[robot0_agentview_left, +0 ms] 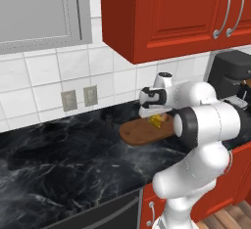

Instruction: Retrieve the reheated potato from the microwave, then place the potato, cheese, and condiment on the cutting board.

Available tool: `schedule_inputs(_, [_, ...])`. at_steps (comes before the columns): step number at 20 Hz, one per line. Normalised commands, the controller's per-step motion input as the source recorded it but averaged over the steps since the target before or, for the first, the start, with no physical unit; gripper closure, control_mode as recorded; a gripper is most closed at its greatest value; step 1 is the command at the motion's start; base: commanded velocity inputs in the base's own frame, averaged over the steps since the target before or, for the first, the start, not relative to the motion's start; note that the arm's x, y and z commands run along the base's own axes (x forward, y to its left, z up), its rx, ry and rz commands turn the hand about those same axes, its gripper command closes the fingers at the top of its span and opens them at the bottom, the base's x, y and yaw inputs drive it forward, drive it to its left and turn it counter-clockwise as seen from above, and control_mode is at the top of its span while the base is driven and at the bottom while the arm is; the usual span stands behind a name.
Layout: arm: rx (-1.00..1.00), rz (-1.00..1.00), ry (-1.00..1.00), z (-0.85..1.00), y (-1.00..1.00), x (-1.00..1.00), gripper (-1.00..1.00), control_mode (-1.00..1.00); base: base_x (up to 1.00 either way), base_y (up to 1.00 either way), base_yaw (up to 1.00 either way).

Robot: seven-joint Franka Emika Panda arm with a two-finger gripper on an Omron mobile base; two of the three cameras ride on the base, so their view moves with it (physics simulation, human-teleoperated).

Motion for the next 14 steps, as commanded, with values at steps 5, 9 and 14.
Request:
schedule_inputs(5, [0.00,0.08,0.01,-0.28,0.00,0.40,1.00,-1.00,0.00,0.00,0.00])
schedule_inputs(9, [0.00,0.08,0.00,-0.30,0.00,0.40,1.00,-1.00,0.00,0.00,0.00])
schedule_inputs(14, [0.00,0.03,0.00,-0.21,0.06,0.09,1.00,-1.00,0.00,0.00,0.00])
